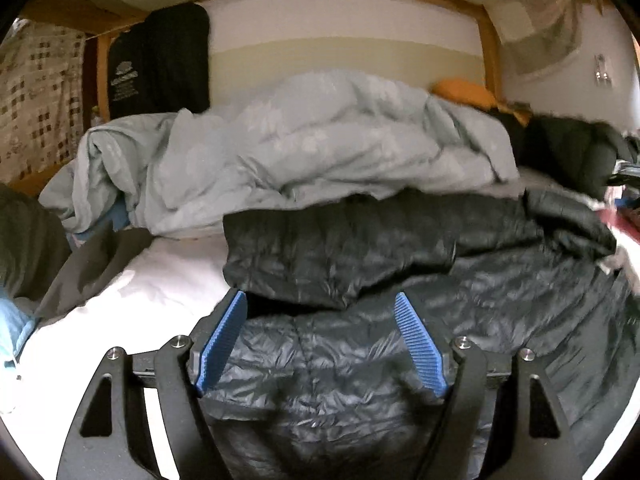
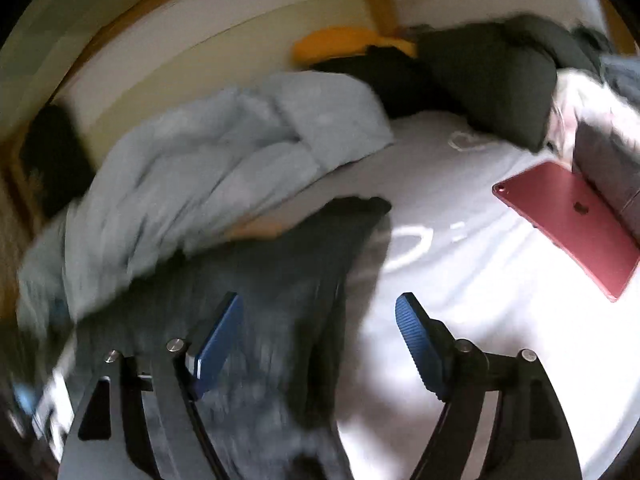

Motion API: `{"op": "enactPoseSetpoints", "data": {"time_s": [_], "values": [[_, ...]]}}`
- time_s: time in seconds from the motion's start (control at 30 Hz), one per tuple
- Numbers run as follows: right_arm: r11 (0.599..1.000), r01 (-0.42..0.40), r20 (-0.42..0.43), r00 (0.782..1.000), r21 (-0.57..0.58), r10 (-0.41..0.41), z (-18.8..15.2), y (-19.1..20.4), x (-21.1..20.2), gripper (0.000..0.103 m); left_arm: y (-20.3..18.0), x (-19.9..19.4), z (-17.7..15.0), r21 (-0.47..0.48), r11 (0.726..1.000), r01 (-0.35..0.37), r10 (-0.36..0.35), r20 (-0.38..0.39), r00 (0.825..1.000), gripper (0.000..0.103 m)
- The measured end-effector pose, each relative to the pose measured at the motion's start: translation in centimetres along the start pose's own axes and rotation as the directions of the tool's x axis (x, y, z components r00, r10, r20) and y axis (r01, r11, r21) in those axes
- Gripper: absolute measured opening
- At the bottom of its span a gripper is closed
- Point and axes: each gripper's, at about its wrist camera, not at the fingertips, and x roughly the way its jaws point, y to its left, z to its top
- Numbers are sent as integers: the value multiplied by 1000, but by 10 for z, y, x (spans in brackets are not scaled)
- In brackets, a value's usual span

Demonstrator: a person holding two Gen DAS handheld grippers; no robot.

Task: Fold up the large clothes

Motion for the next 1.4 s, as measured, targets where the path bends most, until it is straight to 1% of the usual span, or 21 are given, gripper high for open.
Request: {"op": "enactPoseSetpoints", "data": {"time_s": [0.1, 0.17, 0.23, 0.27, 0.3, 0.33, 0.4, 0.47, 0.5, 0.57, 0.67, 0.73, 0.8, 0.87, 0.97, 1.03, 1.13, 1.17, 1.2, 1.3, 1.4], "values": [[993, 23, -9, 1000, 117, -22, 21, -12, 40, 80, 5, -4, 1, -12, 1000, -10, 10, -8, 1000, 75], [985, 51, -55, 998, 163, -42, 26, -19, 67, 80, 7, -9, 0, -10, 1000, -27, 27, -5, 1000, 75], [972, 47, -100, 995, 231, -24, 22, -28, 85, 79, 9, -17, 4, -43, 998, -37, 37, -3, 999, 75], [958, 8, -83, 996, 287, 17, 17, -32, 86, 74, 10, -22, 7, -75, 997, -17, 18, 3, 1000, 75], [951, -35, -66, 996, 307, 58, 13, -32, 86, 64, 9, -27, 11, -95, 995, 15, -14, 7, 1000, 75], [952, -78, -61, 993, 295, 100, 10, -29, 84, 59, 5, -30, 16, -94, 995, 31, -30, 3, 1000, 75], [974, -134, -77, 986, 181, 150, 7, -8, 79, 7, -6, -32, 24, -49, 999, 14, -15, -9, 1000, 75], [983, -171, -69, 982, 72, 176, 2, 16, 65, 4, -16, -35, 30, -7, 1000, 18, -18, -3, 1000, 75], [975, -220, -48, 974, 27, 221, -4, 30, 51, 4, -20, -38, 32, 4, 1000, 25, -25, 5, 1000, 75], [946, -318, -42, 948, -57, 316, -20, 60, 24, 4, -27, -42, 36, 20, 999, 46, -47, 19, 999, 75], [895, -415, -122, 909, -163, 400, -48, 101, 1, 4, -34, -46, 39, 27, 998, 58, -59, 22, 998, 75], [872, -429, -210, 898, -235, 386, -78, 129, -5, 4, -36, -47, 39, 28, 997, 69, -69, 21, 997, 75], [871, -409, -319, 893, -273, 319, -111, 147, 5, 4, -37, -48, 35, 42, 998, 56, -57, 30, 998, 75], [871, -399, -384, 881, -288, 277, -136, 153, 15, 4, -37, -48, 28, 59, 998, 38, -40, 34, 999, 75], [889, -341, -439, 879, -306, 186, -161, 150, 25, 7, -35, -43, 12, 65, 997, 40, -41, 19, 999, 75], [908, -325, -448, 875, -263, 183, -168, 144, 27, 12, -34, -33, -3, 71, 996, 45, -44, -10, 999, 75], [923, -311, -420, 886, -228, 195, -168, 139, 22, 27, -33, -12, -21, 74, 997, 35, -30, -70, 997, 75], [924, -302, -407, 894, -236, 189, -170, 134, 19, 41, -33, -4, -26, 69, 997, 29, -23, -91, 996, 75], [924, -284, -376, 910, -255, 176, -168, 135, 12, 59, -33, 1, -31, 65, 998, 22, -15, -108, 994, 75], [929, -213, -231, 962, -302, 145, -152, 137, -6, 83, -31, 12, -38, 42, 999, 26, -20, -147, 989, 75], [948, -153, -124, 985, -279, 122, -135, 129, -21, 88, -34, 8, -35, 49, 999, 20, -13, -125, 992, 75]]}}
